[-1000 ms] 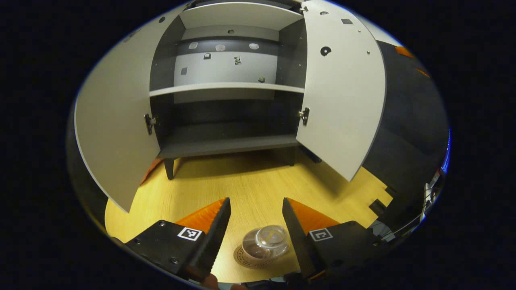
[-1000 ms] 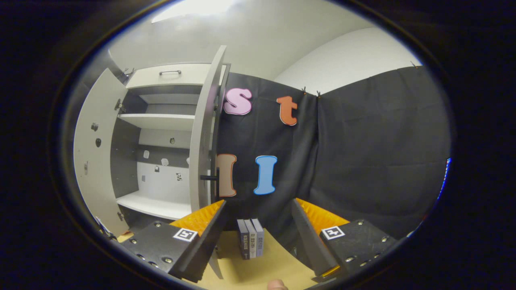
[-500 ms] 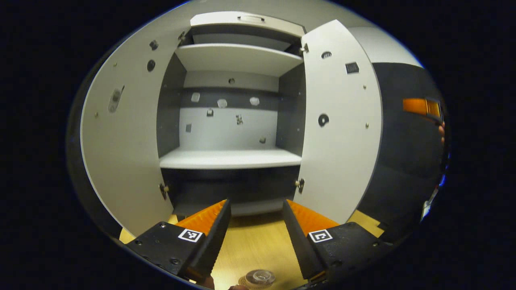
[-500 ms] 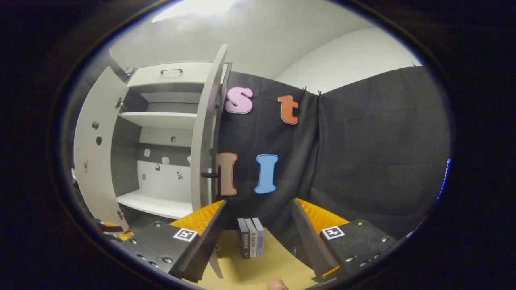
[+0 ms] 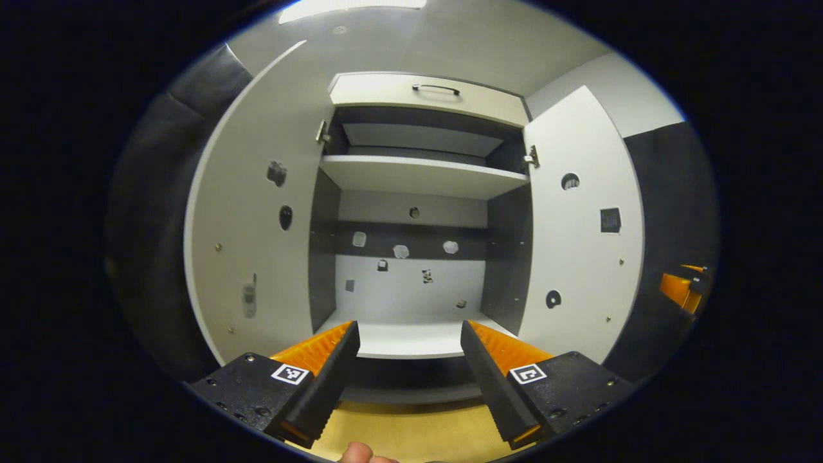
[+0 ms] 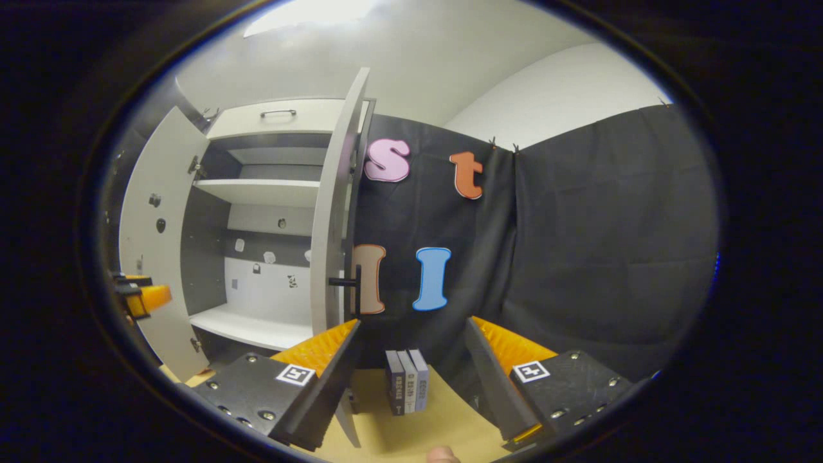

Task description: Grasp the bottle in the cabinet with the left hand and place it on the coaster, then close the right door with the right hand and the left door with the left hand.

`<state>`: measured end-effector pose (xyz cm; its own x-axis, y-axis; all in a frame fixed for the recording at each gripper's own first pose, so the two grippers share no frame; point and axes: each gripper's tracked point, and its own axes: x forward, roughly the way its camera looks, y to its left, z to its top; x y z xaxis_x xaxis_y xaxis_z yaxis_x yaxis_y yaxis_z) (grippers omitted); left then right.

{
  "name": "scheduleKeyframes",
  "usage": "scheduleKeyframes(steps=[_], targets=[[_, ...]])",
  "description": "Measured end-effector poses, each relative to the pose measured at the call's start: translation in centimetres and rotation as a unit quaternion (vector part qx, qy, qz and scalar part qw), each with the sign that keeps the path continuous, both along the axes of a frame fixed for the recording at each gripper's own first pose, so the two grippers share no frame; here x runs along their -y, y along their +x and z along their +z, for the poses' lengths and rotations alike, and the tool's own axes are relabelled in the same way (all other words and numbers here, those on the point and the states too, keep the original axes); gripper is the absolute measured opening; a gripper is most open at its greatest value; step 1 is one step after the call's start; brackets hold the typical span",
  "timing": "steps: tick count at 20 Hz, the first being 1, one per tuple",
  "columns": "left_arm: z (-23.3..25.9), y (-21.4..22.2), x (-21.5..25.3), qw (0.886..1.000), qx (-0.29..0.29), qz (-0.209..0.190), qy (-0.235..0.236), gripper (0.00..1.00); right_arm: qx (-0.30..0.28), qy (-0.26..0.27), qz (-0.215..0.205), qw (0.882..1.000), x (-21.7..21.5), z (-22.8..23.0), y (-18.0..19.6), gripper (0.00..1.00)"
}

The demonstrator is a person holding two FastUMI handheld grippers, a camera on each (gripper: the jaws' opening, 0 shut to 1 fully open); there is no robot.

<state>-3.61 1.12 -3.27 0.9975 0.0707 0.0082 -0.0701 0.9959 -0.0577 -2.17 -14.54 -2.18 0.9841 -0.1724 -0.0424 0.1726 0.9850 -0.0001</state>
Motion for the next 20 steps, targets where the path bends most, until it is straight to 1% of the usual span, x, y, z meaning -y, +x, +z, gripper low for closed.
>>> scheduleKeyframes(steps=[1,2,3,4,5,6,7,8,10,11,12,13,14,15,16,20], targets=[[1.0,-0.4,-1.1,1.000,0.004,0.014,-0.001,0.94,0.000,0.001,0.005,1.000,-0.2,-0.1,0.4,0.94],[1.7,-1.0,-2.3,1.000,0.005,0.028,-0.002,0.98,0.000,0.001,0.009,1.000,-0.4,-0.2,0.8,0.94],[2.4,-1.6,-3.6,0.999,0.006,0.045,0.004,0.98,-0.001,0.002,0.013,1.000,-0.6,-0.3,1.3,0.94],[3.0,-2.2,-5.0,0.998,0.010,0.063,0.012,0.94,-0.001,0.002,0.016,1.000,-0.9,-0.4,1.8,0.96],[3.7,-2.9,-6.3,0.996,0.014,0.080,0.022,0.98,-0.003,0.002,0.019,1.000,-1.1,-0.6,2.2,0.96],[4.1,-3.6,-7.4,0.995,0.018,0.097,0.032,0.98,-0.005,0.002,0.021,1.000,-1.2,-1.0,2.6,0.94],[4.5,-4.2,-8.6,0.993,0.020,0.112,0.040,0.94,-0.007,0.001,0.023,1.000,-1.3,-1.2,2.9,0.96],[4.5,-4.9,-9.4,0.991,0.021,0.126,0.046,0.98,-0.008,-0.002,0.024,1.000,-1.3,-1.3,3.3,0.94],[4.5,-5.8,-10.9,0.988,0.019,0.148,0.046,0.97,-0.008,-0.006,0.024,1.000,-1.4,-1.4,3.9,0.96],[4.4,-6.2,-11.5,0.987,0.018,0.155,0.042,0.97,-0.009,-0.005,0.025,1.000,-1.5,-1.5,4.2,0.96],[4.2,-6.4,-12.0,0.986,0.018,0.162,0.036,0.95,-0.010,-0.004,0.027,1.000,-1.6,-1.6,4.3,0.96],[4.1,-6.6,-12.5,0.985,0.018,0.167,0.031,0.98,-0.010,-0.002,0.032,0.999,-1.8,-1.7,4.6,0.96],[4.0,-6.6,-12.7,0.985,0.017,0.172,0.028,0.98,-0.012,-0.001,0.032,0.999,-2.1,-1.8,4.7,0.94],[3.9,-6.7,-13.1,0.984,0.016,0.178,0.026,0.98,-0.012,-0.002,0.033,0.999,-2.1,-1.7,4.7,0.96],[3.8,-6.7,-13.8,0.983,0.016,0.182,0.025,0.98,-0.012,-0.001,0.036,0.999,-2.2,-1.7,4.8,0.96],[3.5,-6.5,-14.5,0.982,0.015,0.187,0.022,0.96,-0.016,0.008,0.051,0.999,-2.8,-1.8,4.9,0.95]])
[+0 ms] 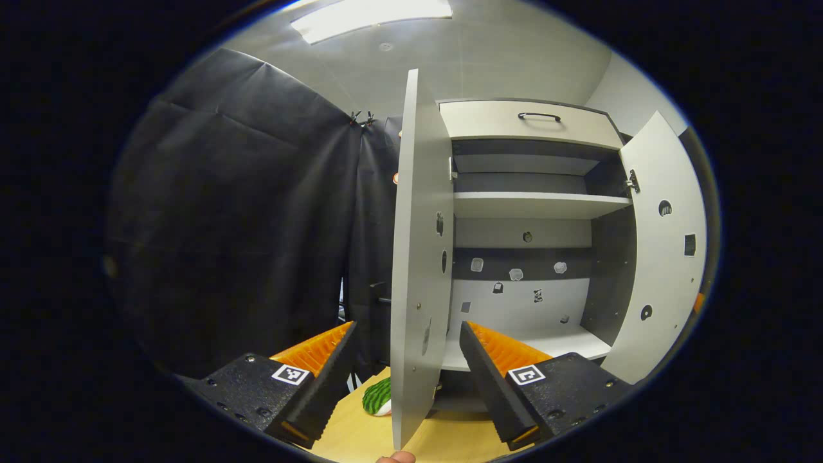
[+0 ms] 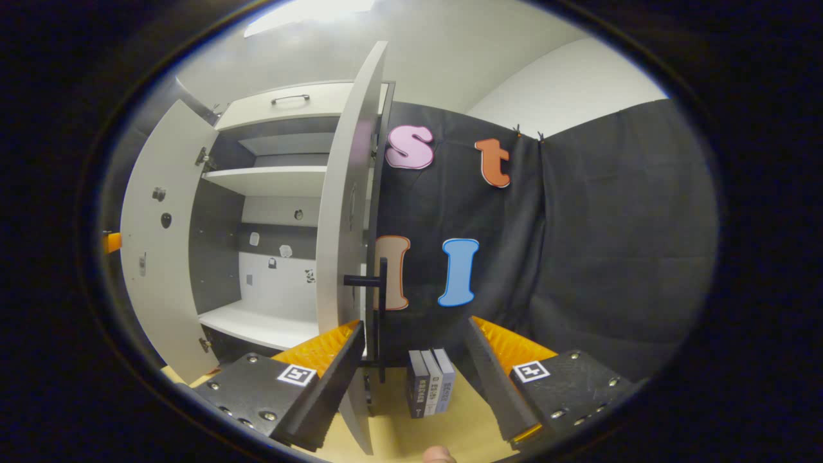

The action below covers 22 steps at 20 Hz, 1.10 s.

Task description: Grasp the bottle in the cabinet with the left hand and place it on the coaster, then close the right door with the right hand and the left door with the left hand.

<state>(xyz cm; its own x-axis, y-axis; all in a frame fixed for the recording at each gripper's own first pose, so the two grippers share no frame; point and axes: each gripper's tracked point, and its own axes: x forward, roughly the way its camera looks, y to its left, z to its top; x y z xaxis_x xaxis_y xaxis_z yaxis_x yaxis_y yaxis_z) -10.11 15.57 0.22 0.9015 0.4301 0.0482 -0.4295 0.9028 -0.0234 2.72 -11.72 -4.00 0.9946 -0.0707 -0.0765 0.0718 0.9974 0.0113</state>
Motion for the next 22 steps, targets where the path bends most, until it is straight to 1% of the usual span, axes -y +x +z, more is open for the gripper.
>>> scheduleKeyframes(steps=[4,8,9,10,11,12,16,17,18,21,22], targets=[[-0.3,0.5,-0.2,1.000,-0.001,-0.006,-0.005,0.96,0.006,-0.015,0.008,1.000,-1.1,0.3,-0.3,0.95],[-0.3,0.9,-0.2,1.000,0.001,-0.013,-0.006,0.96,0.004,-0.009,0.022,1.000,-2.5,0.3,-0.3,0.95],[-0.2,0.8,-0.3,1.000,0.003,-0.013,-0.004,1.00,0.004,-0.008,0.026,1.000,-3.0,0.4,-0.2,0.95],[-0.1,0.9,-0.3,1.000,0.004,-0.014,-0.002,0.96,0.003,-0.007,0.031,0.999,-2.0,1.5,0.4,0.95],[-0.1,0.8,-0.3,1.000,0.004,-0.014,0.001,0.93,0.003,-0.006,0.037,0.999,-2.6,1.5,0.5,0.95],[-0.1,0.7,-0.4,1.000,0.004,-0.014,0.002,0.96,0.003,-0.006,0.045,0.999,-3.3,1.5,0.6,0.95],[-0.7,0.1,-1.0,1.000,0.000,-0.012,-0.002,0.96,0.004,-0.002,0.075,0.997,-6.2,1.6,1.0,0.95],[-1.0,-0.1,-1.0,1.000,-0.002,-0.012,-0.006,0.96,0.004,-0.002,0.081,0.997,-6.8,1.6,1.1,0.98],[-1.3,-0.3,-1.2,1.000,-0.005,-0.011,-0.008,0.96,0.004,-0.002,0.087,0.996,-7.4,1.6,1.3,0.95],[-2.0,-0.9,-1.7,1.000,-0.014,-0.004,-0.008,0.96,0.002,0.002,0.100,0.995,-8.7,1.6,1.8,0.95],[-1.9,-1.2,-1.9,1.000,-0.015,-0.002,-0.006,0.96,0.002,0.003,0.104,0.995,-9.1,1.6,1.8,0.93]])
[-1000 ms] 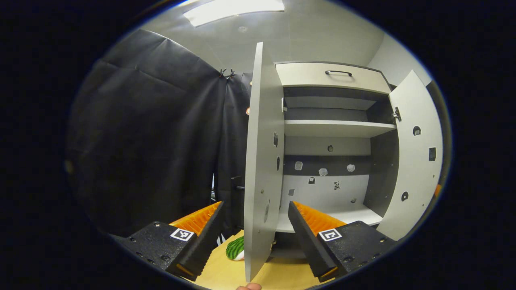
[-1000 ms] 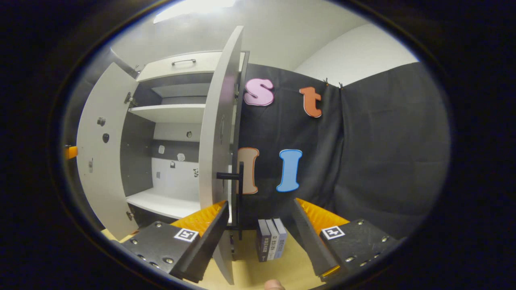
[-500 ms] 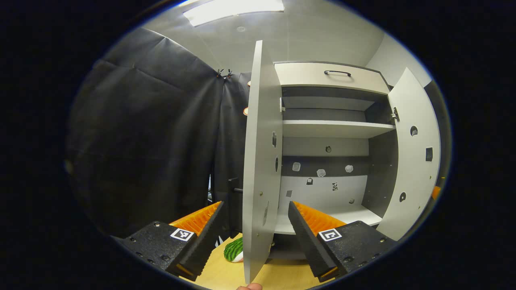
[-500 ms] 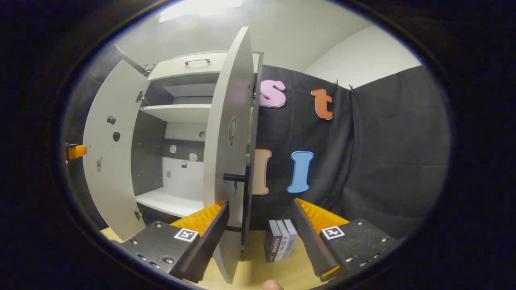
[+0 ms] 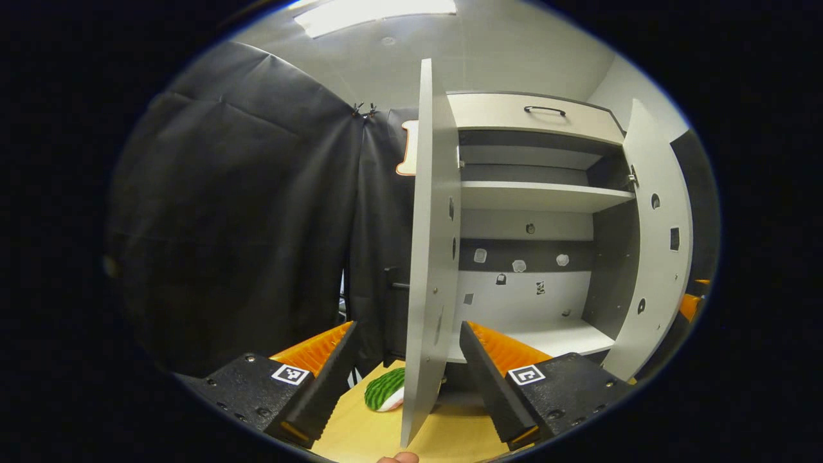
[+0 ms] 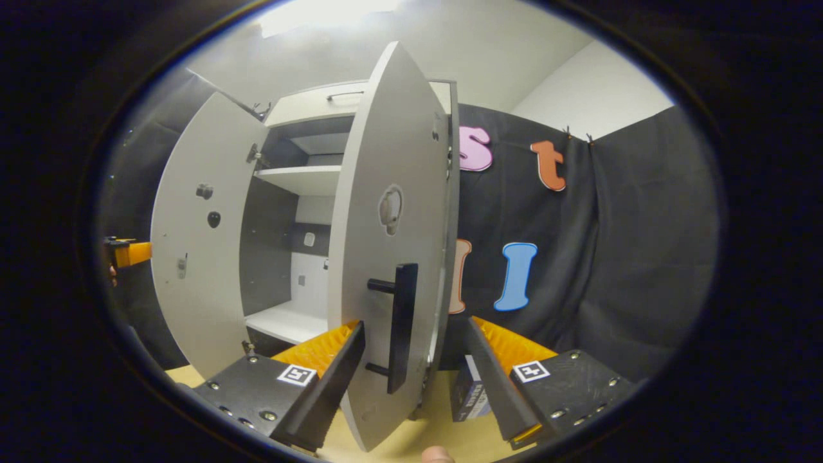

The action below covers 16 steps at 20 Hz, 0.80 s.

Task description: Grasp the bottle in the cabinet with the left hand and place it on the coaster, then close the right door with the right hand and the left door with the left hand.

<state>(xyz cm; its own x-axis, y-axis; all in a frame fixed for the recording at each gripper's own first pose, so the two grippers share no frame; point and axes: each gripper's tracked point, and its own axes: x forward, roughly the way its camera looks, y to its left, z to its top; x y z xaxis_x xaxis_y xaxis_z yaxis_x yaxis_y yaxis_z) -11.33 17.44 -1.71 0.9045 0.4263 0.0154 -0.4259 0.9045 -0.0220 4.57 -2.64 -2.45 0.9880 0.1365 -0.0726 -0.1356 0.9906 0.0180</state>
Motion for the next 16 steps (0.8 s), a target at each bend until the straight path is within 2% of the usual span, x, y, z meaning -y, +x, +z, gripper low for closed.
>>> scheduleKeyframes(steps=[4,5,6,8,13,16], targets=[[-0.2,-0.5,-0.5,1.000,-0.006,0.003,0.008,0.96,-0.005,0.008,0.007,1.000,-1.3,-0.1,0.7,0.96],[-0.1,-0.6,-0.7,1.000,-0.007,0.004,0.009,0.93,-0.006,0.010,0.010,1.000,-1.7,-0.1,0.9,0.96],[-0.3,-0.6,-0.8,1.000,-0.009,0.006,0.009,0.96,-0.006,0.012,0.014,1.000,-2.2,-0.1,0.9,0.95],[-0.4,-0.8,-1.3,1.000,-0.012,0.009,0.009,0.96,-0.006,0.017,0.025,1.000,-3.3,-0.1,0.9,0.95],[-0.5,-1.3,-2.7,1.000,-0.017,0.019,0.013,0.96,-0.014,0.028,0.090,0.995,-9.0,-0.2,0.3,0.96],[-0.6,-1.5,-3.6,0.999,-0.020,0.026,0.015,0.96,-0.008,0.016,0.117,0.993,-11.5,-0.3,-0.4,0.96]])
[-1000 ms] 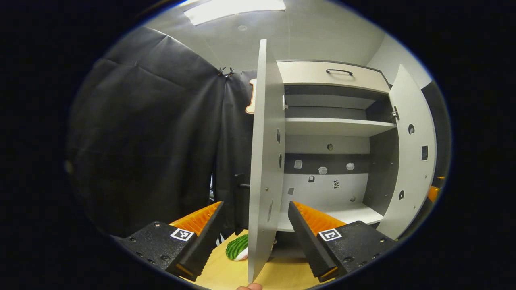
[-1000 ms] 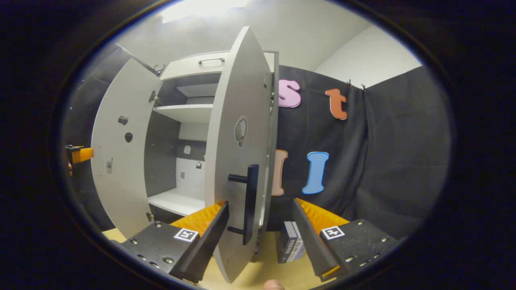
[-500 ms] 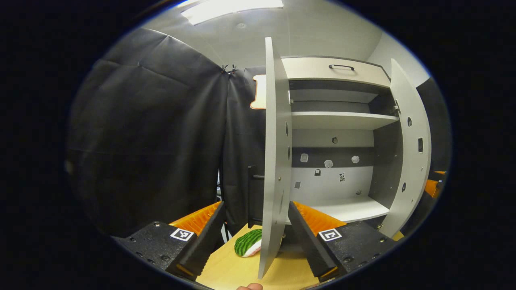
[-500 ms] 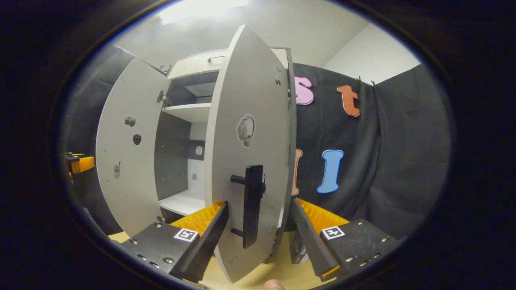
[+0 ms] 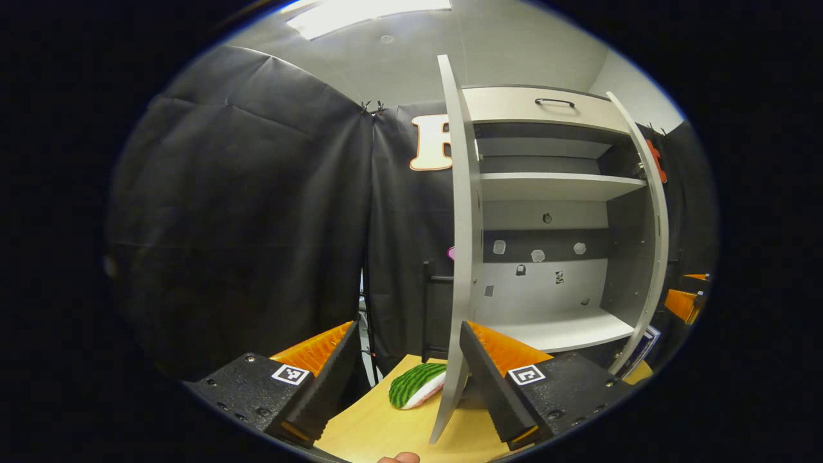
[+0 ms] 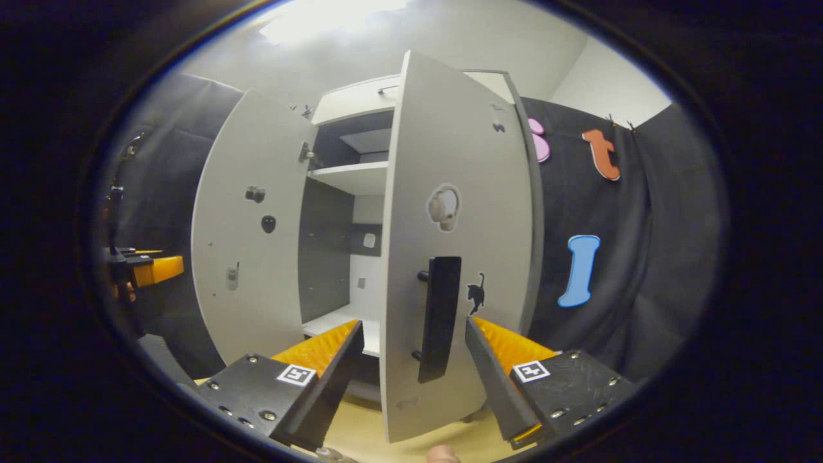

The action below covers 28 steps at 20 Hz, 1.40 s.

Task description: Grasp the bottle in the cabinet with the left hand and place it on the coaster, then close the right door with the right hand and the left door with the left hand.

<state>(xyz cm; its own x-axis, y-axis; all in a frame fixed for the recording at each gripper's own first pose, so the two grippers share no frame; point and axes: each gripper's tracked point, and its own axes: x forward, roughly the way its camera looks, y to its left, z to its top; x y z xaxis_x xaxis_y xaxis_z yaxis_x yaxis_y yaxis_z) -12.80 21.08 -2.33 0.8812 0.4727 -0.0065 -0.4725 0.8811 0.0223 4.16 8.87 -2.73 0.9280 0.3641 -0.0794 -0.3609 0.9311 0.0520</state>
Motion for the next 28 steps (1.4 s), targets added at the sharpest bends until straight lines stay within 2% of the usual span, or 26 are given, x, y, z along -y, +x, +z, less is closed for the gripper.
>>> scheduleKeyframes(steps=[7,8,9,11,12,13,14,22,23,24,25,27,28], targets=[[-0.7,0.3,-1.3,1.000,-0.009,0.002,-0.002,0.96,-0.002,-0.014,0.015,1.000,-2.0,-0.8,-0.4,0.96],[-0.7,0.4,-1.5,1.000,-0.010,0.002,-0.002,1.00,-0.003,-0.012,0.014,1.000,-1.9,-0.8,-0.6,0.96],[-0.8,0.5,-1.4,1.000,-0.011,0.000,-0.003,0.96,-0.004,-0.011,0.013,1.000,-1.8,-0.6,-0.6,0.96],[-1.1,0.8,-1.5,1.000,-0.011,-0.004,-0.009,0.96,-0.004,-0.008,0.009,1.000,-1.6,-0.8,-0.6,0.93],[-1.2,1.0,-1.6,1.000,-0.012,-0.005,-0.011,0.96,-0.005,-0.007,0.007,1.000,-1.5,-0.8,-0.6,0.96],[-1.4,1.0,-1.6,1.000,-0.013,-0.006,-0.011,0.96,-0.005,-0.006,0.004,1.000,-1.4,-0.9,-0.6,0.93],[-1.5,1.1,-1.7,1.000,-0.015,-0.007,-0.011,0.96,-0.006,-0.005,0.001,1.000,-1.2,-1.0,-0.5,0.96],[-2.5,2.2,-2.4,0.999,-0.028,-0.010,-0.012,0.96,-0.006,-0.014,-0.011,1.000,-0.9,-1.5,-0.4,0.96],[-2.7,2.3,-2.4,0.999,-0.030,-0.011,-0.013,0.96,-0.006,-0.014,-0.012,1.000,-0.8,-1.7,-0.3,0.93],[-2.8,2.3,-2.5,0.999,-0.031,-0.009,-0.012,0.96,-0.008,-0.015,-0.013,1.000,-0.7,-1.7,-0.2,0.96],[-2.9,2.4,-2.5,0.999,-0.031,-0.007,-0.011,0.97,-0.009,-0.014,-0.014,1.000,-0.5,-1.9,0.1,0.93],[-2.8,2.3,-2.3,0.999,-0.028,-0.011,-0.011,0.96,-0.011,-0.014,-0.014,1.000,-0.5,-2.2,0.3,0.95],[-2.8,2.2,-2.3,0.999,-0.028,-0.013,-0.013,0.92,-0.011,-0.013,-0.014,1.000,-0.5,-2.3,0.3,0.95]])
